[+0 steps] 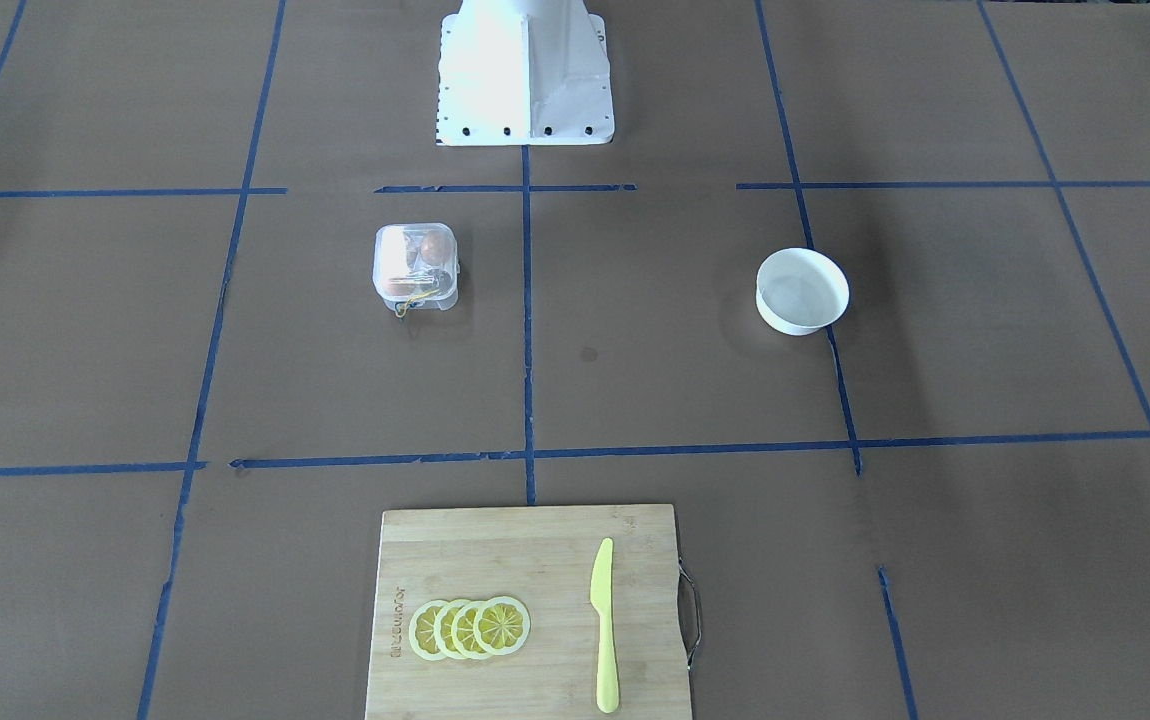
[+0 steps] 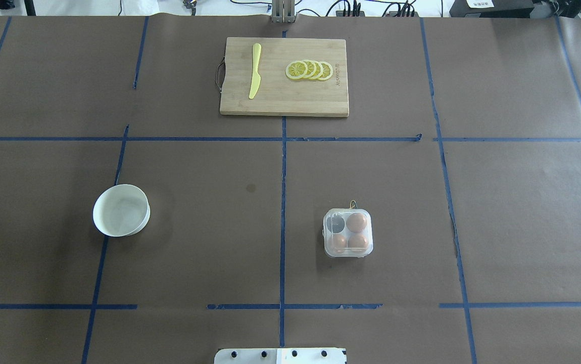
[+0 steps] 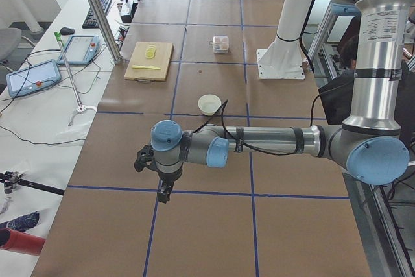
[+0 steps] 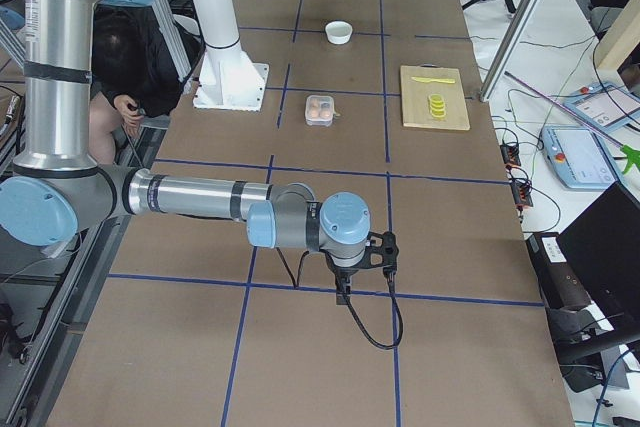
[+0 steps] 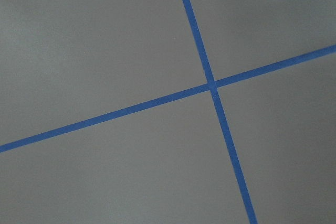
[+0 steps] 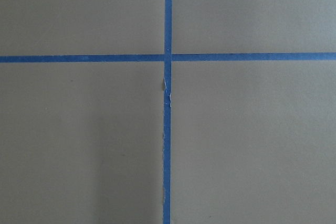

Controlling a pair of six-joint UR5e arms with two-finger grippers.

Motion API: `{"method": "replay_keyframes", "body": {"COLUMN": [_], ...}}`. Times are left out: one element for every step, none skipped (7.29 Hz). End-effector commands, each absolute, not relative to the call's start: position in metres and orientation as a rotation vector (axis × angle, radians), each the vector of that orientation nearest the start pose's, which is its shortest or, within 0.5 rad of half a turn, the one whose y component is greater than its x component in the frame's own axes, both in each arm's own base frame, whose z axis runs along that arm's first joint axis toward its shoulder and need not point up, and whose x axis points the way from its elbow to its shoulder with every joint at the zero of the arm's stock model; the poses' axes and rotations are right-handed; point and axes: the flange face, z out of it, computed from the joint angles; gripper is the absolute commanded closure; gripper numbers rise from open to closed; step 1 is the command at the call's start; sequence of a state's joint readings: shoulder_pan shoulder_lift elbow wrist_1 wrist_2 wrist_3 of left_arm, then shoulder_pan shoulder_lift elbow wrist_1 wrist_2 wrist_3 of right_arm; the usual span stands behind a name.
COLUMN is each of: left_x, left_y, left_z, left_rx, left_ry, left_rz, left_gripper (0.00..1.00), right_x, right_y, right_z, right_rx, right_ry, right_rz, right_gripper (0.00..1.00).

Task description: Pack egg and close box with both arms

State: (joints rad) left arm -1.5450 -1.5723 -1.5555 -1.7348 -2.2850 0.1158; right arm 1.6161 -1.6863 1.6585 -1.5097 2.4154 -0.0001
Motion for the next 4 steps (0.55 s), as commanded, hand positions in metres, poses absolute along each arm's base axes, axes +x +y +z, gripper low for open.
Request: {"method": "replay_keyframes", "body": {"left_x": [-0.053, -0.053, -0.053, -0.053], "left_y": [-0.505, -0.505, -0.505, -0.506], "left_z": [0.648, 0.646, 0.646, 0.636], "left_rx": [0.183, 0.185, 0.186, 0.201], "left_ry": [0.733, 0.733, 0.733, 0.734], "left_rz": [0.104, 0.103, 0.103, 0.110], "left_gripper": [0.00, 0.00, 0.00, 0.00], "right_x": [0.078, 0.078, 0.079, 0.079], "right_y": [-0.442, -0.442, -0.443, -0.443], "right_z": [0.658, 0.658, 0.658, 0.657], "right_rx": [0.050, 0.050, 0.051, 0.053], "right_ry": [-0.855, -0.855, -0.853, -0.853], "right_rz": [0.029, 0.029, 0.029, 0.028], "right_gripper": [0.00, 0.00, 0.00, 0.00]}}
